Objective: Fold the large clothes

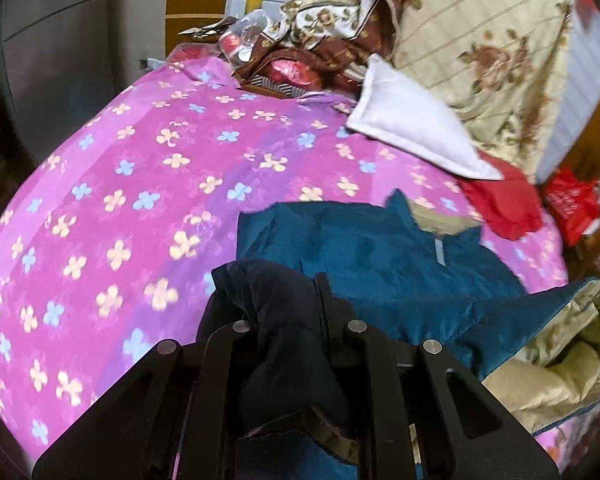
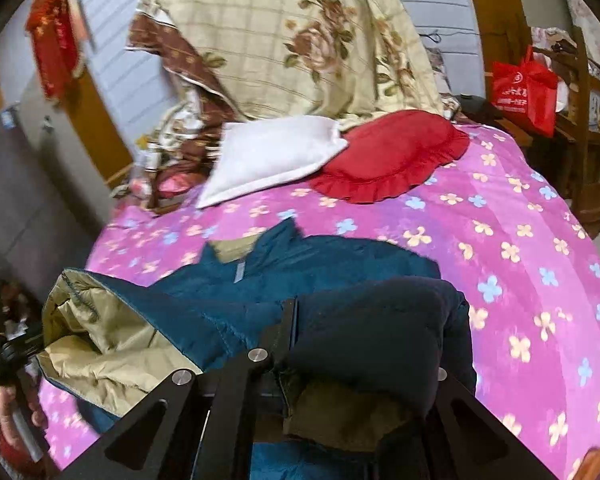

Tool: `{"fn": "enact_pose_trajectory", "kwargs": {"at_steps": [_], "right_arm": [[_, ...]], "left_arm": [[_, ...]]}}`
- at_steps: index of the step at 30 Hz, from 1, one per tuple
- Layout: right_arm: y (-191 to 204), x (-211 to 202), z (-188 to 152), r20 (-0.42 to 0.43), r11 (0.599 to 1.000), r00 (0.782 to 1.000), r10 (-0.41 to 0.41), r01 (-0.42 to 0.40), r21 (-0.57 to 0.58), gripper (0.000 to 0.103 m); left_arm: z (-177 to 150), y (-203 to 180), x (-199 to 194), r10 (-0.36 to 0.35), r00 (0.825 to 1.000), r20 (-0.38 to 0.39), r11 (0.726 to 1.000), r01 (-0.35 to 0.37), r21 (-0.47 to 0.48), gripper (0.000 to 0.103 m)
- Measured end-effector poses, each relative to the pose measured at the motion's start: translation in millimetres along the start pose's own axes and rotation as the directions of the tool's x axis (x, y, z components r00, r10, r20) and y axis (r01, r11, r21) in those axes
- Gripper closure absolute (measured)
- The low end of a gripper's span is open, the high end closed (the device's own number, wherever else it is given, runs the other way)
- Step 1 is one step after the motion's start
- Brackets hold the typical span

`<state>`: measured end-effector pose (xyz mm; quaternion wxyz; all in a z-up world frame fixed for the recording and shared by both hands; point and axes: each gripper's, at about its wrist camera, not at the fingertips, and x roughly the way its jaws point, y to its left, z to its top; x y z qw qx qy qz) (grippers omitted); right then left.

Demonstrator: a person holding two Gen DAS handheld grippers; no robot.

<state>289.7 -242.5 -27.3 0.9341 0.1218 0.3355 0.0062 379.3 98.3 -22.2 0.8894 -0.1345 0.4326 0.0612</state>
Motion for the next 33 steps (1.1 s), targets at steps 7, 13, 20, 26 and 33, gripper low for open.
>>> {"fn": "enact_pose_trajectory", "kwargs": {"at_steps": [7, 13, 20, 26, 33], "right_arm": [[-13.5, 79.2, 22.2, -0.055, 0.997, 0.995, -0.078, 0.08, 0.023, 0.094], [-30.8, 132.7, 24.1, -0.112, 0.993, 0.989, -0.1, 0.107, 0.051, 0.093], [-40.7, 124.6, 28.1, -0.087, 0.987, 0.996, -0.014, 0.028, 0.158, 0.077], [-28.0, 70.8, 45.6, 0.037, 0.982, 0.998, 0.049, -0.055, 0.183, 0.04], [22.4, 32.7, 38.8, 0.077, 1.0, 0.997, -0.004, 0.005, -0.017, 0.032]], "left_arm": [[32.3, -14.3, 75.0, 0.055, 0.997, -0.048, 0.997, -0.057, -0.056, 0.089], [36.8, -22.5, 125.8, 0.086, 0.994, -0.075, 0.994, -0.09, -0.055, 0.086], [50.0, -11.1, 118.7, -0.042, 0.996, -0.078, 0.995, 0.035, -0.091, 0.082], [68.8, 24.5, 63.2, -0.355, 0.935, -0.019, 0.896, 0.334, -0.294, 0.062], [70.6, 31.1, 18.3, -0.438, 0.898, 0.044, 0.836, 0.425, -0.348, 0.044]]}}
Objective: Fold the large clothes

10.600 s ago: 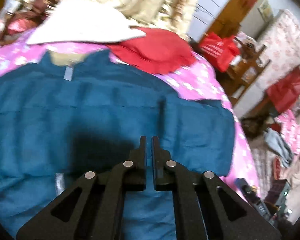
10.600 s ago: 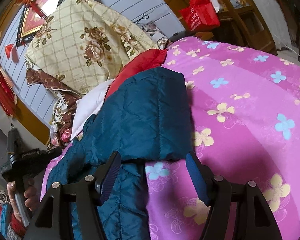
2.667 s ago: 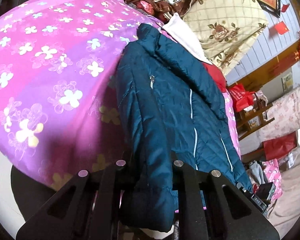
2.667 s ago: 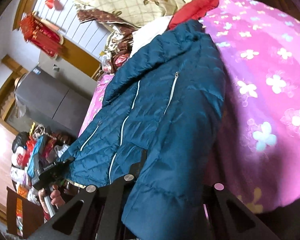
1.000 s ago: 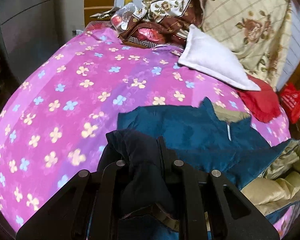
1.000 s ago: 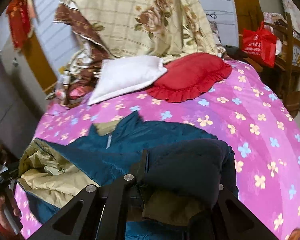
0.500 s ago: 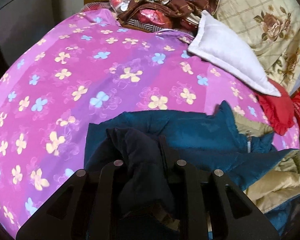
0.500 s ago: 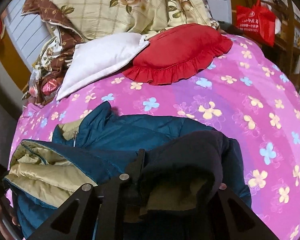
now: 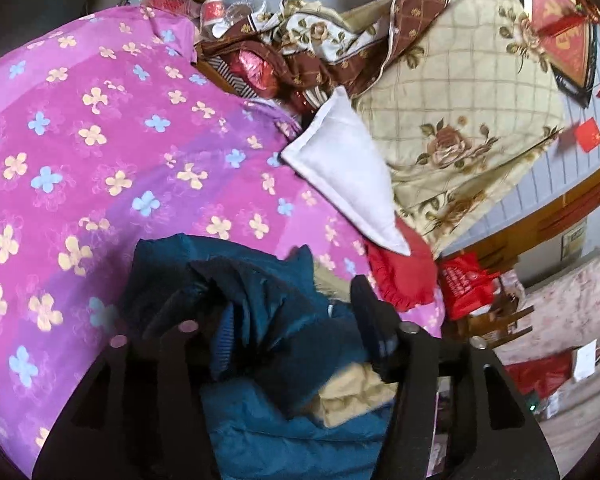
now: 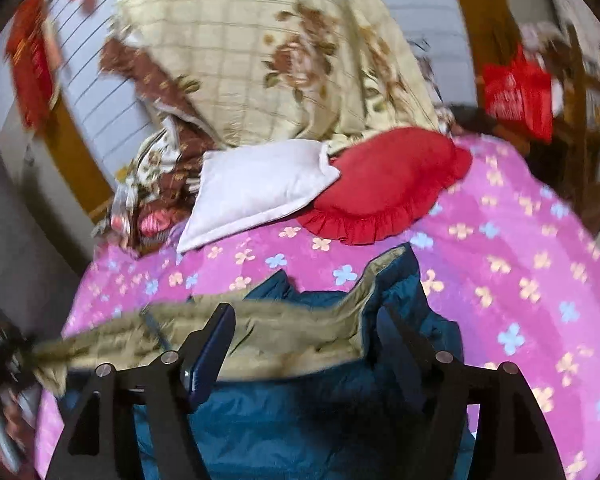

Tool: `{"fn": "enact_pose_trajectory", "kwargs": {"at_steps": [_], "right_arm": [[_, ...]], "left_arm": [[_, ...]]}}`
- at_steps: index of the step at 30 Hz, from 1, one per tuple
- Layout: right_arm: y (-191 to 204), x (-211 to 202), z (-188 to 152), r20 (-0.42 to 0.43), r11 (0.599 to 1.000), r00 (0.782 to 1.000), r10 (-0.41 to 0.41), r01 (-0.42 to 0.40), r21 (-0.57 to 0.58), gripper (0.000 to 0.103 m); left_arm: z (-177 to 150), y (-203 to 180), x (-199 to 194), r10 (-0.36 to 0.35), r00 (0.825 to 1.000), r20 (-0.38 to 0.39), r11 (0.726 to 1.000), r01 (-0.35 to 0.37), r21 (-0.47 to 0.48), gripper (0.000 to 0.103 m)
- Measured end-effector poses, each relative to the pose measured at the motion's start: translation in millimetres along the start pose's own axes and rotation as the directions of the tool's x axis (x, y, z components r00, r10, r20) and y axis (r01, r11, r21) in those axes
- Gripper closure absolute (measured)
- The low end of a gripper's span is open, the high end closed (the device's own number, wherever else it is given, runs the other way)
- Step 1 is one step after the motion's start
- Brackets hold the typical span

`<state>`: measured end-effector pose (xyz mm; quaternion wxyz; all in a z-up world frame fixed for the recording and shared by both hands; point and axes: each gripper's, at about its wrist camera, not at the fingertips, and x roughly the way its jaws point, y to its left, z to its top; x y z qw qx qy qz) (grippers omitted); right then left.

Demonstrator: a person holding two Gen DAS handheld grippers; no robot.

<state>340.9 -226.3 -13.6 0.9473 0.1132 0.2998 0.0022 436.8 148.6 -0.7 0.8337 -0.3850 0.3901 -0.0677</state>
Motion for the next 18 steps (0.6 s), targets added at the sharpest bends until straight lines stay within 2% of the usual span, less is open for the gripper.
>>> {"fn": "enact_pose_trajectory", "kwargs": {"at_steps": [5, 6, 9, 12, 15, 18], "right_arm": [[32.8, 2.6, -37.3, -0.018, 0.987, 1.0, -0.009, 0.005, -0.162, 0.032], [36.4, 7.1, -43.2, -0.027, 0.983, 1.0, -0.016, 0.011, -0.183, 0.032], [42.5, 33.8, -57.9, -0.062, 0.972, 0.996, -0.063, 0.047, -0.228, 0.032], [40.5, 63.8, -64.9, -0.093, 0.965, 0.989, -0.111, 0.085, -0.25, 0.032], [35.8, 89.0, -68.4, -0.101, 0.953, 0.982, -0.158, 0.125, -0.277, 0.032], [27.2, 109.0, -64.6, -0.093, 0.955, 0.982, -0.165, 0.135, -0.264, 0.031]], "left_arm": [[5.7, 11.0, -19.2, -0.054, 0.998, 0.035, 0.994, 0.057, -0.09, 0.041], [5.1, 10.2, -21.0, -0.035, 0.999, 0.038, 0.996, 0.038, -0.081, 0.04], [-6.8, -5.0, -14.7, 0.089, 0.995, 0.049, 0.994, -0.092, 0.05, 0.04], [-32.7, -21.8, 16.2, 0.197, 0.98, 0.04, 0.958, -0.201, 0.206, 0.04], [-57.7, -26.3, 64.3, 0.251, 0.968, -0.022, 0.925, -0.233, 0.3, 0.04], [-69.7, -20.1, 105.7, 0.307, 0.951, -0.048, 0.902, -0.275, 0.334, 0.04]]}}
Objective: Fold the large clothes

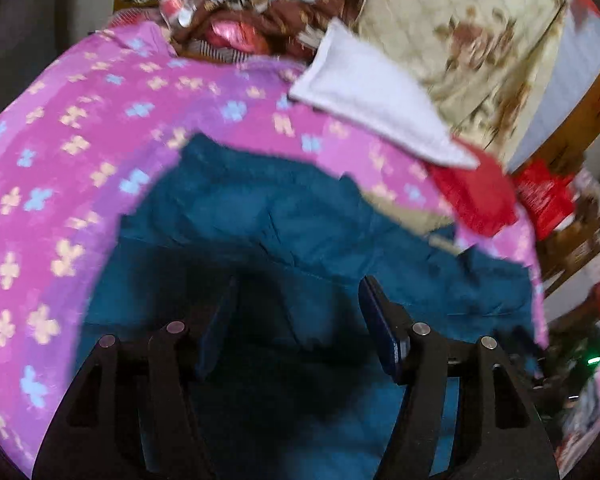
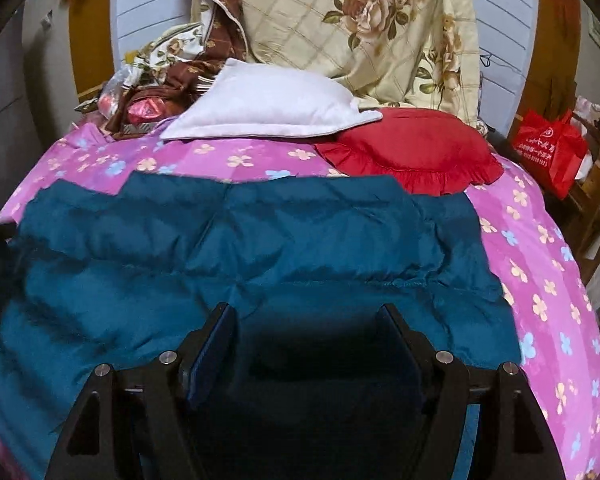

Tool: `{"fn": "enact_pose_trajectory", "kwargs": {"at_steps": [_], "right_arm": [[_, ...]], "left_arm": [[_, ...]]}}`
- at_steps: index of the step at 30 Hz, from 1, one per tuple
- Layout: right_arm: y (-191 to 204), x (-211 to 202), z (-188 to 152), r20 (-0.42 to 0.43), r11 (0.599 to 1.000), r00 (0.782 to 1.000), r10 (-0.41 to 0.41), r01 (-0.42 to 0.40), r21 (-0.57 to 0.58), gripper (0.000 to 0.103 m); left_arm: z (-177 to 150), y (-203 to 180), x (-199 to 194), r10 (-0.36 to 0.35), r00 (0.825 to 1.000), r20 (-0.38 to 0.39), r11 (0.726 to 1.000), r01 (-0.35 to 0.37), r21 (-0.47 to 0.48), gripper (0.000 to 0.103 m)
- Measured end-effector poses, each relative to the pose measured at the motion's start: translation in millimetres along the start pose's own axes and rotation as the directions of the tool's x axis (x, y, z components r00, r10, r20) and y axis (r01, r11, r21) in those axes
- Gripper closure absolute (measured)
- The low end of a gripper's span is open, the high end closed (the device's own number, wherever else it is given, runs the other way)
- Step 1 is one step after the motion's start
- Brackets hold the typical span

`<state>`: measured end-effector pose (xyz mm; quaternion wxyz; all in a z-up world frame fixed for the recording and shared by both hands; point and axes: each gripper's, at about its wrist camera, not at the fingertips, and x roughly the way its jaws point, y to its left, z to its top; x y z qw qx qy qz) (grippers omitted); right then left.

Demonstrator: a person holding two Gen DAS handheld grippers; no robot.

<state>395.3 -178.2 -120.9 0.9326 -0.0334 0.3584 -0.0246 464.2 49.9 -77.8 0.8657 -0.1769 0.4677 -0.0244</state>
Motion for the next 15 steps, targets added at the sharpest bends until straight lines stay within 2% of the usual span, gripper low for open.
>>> {"fn": "enact_pose_trajectory", "kwargs": {"at_steps": [4, 11, 15], "right_arm": [[-9.2, 29.9, 11.9, 0.002, 0.999, 1.0, 0.004, -0.004, 0.04, 0.025], [-21.4, 81.4, 37.9, -0.02, 0.988, 0.998, 0.052, -0.049, 0.148, 0.021], [-24.7, 89.2, 37.6, -0.009, 0.982, 0.998, 0.07, -0.067, 0.176, 0.019]], "left_arm": [[5.8, -3.8, 42.3, 0.089, 0.996, 0.021, 0.996, -0.089, 0.028, 0.04], [39.8, -9.9, 87.1, 0.147, 0.988, 0.037, 0.987, -0.149, 0.059, 0.039], [47.0, -12.9, 102.3, 0.157, 0.987, 0.044, 0.985, -0.16, 0.065, 0.037]]}}
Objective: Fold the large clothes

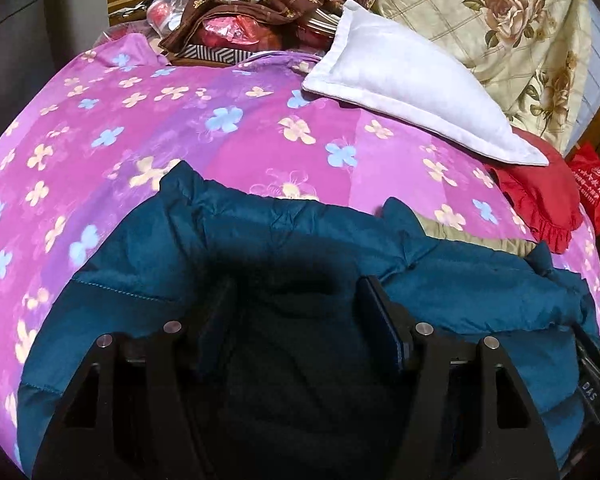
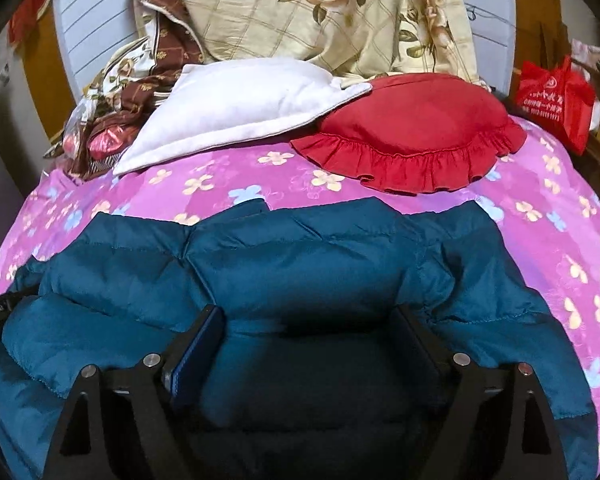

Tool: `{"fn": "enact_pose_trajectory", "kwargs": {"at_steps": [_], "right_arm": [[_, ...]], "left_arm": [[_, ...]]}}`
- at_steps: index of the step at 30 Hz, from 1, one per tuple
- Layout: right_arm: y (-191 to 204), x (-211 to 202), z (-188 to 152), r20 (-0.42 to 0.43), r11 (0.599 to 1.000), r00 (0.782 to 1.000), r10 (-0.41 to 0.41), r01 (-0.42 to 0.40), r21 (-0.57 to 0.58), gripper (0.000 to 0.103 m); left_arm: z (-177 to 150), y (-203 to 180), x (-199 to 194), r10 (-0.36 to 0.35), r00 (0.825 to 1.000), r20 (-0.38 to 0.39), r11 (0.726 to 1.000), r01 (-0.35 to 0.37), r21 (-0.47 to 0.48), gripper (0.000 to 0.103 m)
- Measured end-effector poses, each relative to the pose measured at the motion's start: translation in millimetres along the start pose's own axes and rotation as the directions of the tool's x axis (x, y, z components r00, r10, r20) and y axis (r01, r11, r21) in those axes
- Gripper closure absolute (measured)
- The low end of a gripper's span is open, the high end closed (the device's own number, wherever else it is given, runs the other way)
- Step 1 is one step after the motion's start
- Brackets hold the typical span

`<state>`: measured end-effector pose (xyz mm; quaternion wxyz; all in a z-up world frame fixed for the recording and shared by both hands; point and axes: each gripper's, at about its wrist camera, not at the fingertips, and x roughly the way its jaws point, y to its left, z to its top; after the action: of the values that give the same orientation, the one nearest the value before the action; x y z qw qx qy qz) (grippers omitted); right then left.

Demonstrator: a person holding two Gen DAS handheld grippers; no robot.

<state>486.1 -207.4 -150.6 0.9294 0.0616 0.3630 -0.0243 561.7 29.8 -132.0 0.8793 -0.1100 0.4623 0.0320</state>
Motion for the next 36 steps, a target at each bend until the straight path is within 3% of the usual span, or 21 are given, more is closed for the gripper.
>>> {"fn": "enact_pose_trajectory", "kwargs": {"at_steps": [3, 7, 9, 13, 17, 19, 22, 25, 27, 30, 33, 36], "right_arm": [[1.0, -0.2, -1.3, -0.003, 1.0, 1.0, -0.013, 0.013, -0.006, 0.019], [2.8, -29.0, -7.6, 0.04, 0.993, 0.994, -0.098, 0.1, -0.066, 0.019], [-5.1, -52.5, -17.0, 0.062, 0.995, 0.995, -0.072, 0.077, -0.067, 0.019], [-35.7, -87.3, -41.1, 0.091, 0.998, 0.994, -0.056, 0.058, -0.025, 0.019], [-82.1, -91.5, -58.6, 0.107, 0.989, 0.985, -0.133, 0.124, 0.083, 0.019], [-105.0, -84.6, -64.7, 0.083, 0.979, 0.993, -0.085, 0.067, 0.19, 0.019], [-121.9, -76.5, -69.9, 0.094, 0.96, 0.995, -0.036, 0.008, 0.281, 0.017], [-123.6, -71.6, -69.4, 0.096, 0.958, 0.995, -0.03, 0.001, 0.288, 0.014], [-124.1, -70.8, -69.4, 0.089, 0.957, 0.996, -0.028, 0.001, 0.291, 0.013], [-120.0, -76.7, -66.2, 0.057, 0.962, 0.997, -0.061, 0.043, 0.27, 0.013], [-112.2, -105.4, -65.1, 0.087, 0.972, 0.988, -0.124, 0.103, 0.211, 0.014], [-101.9, -145.0, -75.7, 0.129, 0.982, 0.981, -0.147, 0.129, 0.141, 0.014]], "left_arm": [[-1.6, -2.6, -1.9, 0.011, 1.0, 0.001, 1.0, -0.011, 0.019, 0.036], [-8.3, 6.5, -31.1, -0.018, 1.0, 0.01, 1.0, 0.018, 0.007, 0.037], [-13.5, 18.9, -50.9, -0.059, 0.998, 0.025, 0.998, 0.06, -0.014, 0.036], [-28.3, 57.9, -73.2, -0.066, 0.997, 0.036, 0.996, 0.068, -0.063, 0.036], [-38.6, 91.2, -71.4, -0.04, 0.999, 0.029, 0.992, 0.043, -0.119, 0.036], [-42.2, 101.3, -64.2, -0.036, 0.999, 0.018, 0.989, 0.038, -0.139, 0.032], [-48.9, 121.6, -47.9, -0.11, 0.994, -0.004, 0.966, 0.106, -0.236, 0.016], [-52.7, 133.5, -40.2, -0.168, 0.986, -0.005, 0.938, 0.159, -0.309, 0.013], [-53.1, 134.5, -40.9, -0.177, 0.984, -0.01, 0.933, 0.165, -0.32, 0.013], [-52.1, 134.3, -56.1, -0.155, 0.988, -0.012, 0.935, 0.143, -0.325, 0.014], [-54.5, 135.6, -85.3, -0.158, 0.987, 0.015, 0.937, 0.155, -0.314, 0.014], [-65.1, 130.9, -128.4, -0.105, 0.993, 0.061, 0.965, 0.116, -0.233, 0.014]]}}
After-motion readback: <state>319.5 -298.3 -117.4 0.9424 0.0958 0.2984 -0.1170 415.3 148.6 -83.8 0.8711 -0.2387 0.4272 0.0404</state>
